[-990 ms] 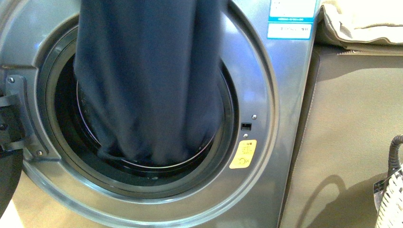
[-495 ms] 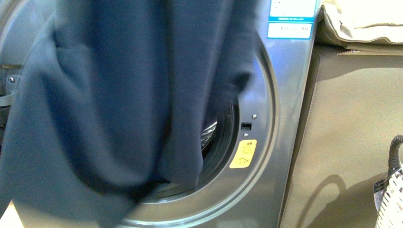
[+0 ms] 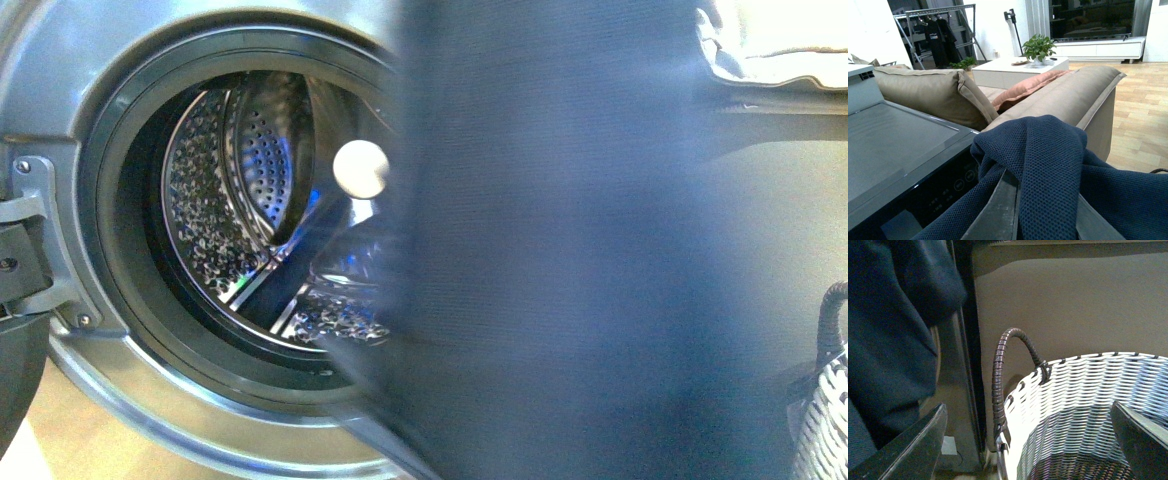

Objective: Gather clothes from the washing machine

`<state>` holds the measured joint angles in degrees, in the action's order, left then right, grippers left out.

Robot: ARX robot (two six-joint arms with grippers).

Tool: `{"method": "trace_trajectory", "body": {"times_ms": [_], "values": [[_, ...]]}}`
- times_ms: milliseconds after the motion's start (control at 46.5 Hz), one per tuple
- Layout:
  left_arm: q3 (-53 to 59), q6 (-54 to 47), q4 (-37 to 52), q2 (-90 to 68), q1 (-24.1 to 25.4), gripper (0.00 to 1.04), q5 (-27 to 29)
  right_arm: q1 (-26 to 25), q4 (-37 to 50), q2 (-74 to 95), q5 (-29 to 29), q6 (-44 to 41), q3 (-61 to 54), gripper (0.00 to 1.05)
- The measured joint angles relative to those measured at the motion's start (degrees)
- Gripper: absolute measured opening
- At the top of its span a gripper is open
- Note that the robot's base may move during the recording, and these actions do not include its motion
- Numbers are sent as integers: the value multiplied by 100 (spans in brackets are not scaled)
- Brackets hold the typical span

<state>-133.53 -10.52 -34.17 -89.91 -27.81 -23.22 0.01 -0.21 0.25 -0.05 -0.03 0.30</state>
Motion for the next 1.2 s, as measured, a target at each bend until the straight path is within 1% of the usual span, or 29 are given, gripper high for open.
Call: {"method": "trace_trajectory", "body": {"times_ms": [387, 409, 430, 452, 495, 516, 559, 602, 732, 818, 904, 1076, 1205], "values": [[0, -4, -9, -66, 0, 10, 0, 0, 4, 0, -15, 0, 0, 97], [0, -4, -9, -66, 0, 10, 0, -136, 262, 76, -350, 138, -22, 97], [0, -7, -9, -66, 0, 10, 0, -302, 605, 175, -968, 345, -42, 97], [0, -7, -9, -66, 2, 10, 2, -640, 1283, 389, -1779, 651, -48, 97], [0, -20, -11, -72, 0, 10, 11, -1167, 2267, 710, -2835, 1108, -20, 97], [0, -22, -11, -74, 0, 10, 7, -1338, 2597, 822, -3296, 1340, -13, 97], [0, -24, -20, -74, 2, 10, 9, -1646, 3217, 1075, -3936, 1672, -9, 97], [0, -26, -20, -74, 2, 10, 9, -1849, 3733, 1349, -4409, 1928, -2, 97], [0, -39, -20, -74, 2, 10, 9, -1980, 4887, 2245, -4996, 2396, 160, 97], [0, -44, -20, -74, 2, 10, 9, -1965, 5447, 2837, -5276, 2682, 448, 97], [0, -44, -20, -74, 2, 10, 11, -1884, 5799, 3320, -5464, 2879, 723, 97], [0, -44, -20, -74, 2, 10, 11, -1572, 6188, 4146, -5630, 3189, 1281, 97], [0, -44, -20, -74, 2, 10, 9, -1060, 5890, 4765, -5539, 3016, 1880, 97]]}}
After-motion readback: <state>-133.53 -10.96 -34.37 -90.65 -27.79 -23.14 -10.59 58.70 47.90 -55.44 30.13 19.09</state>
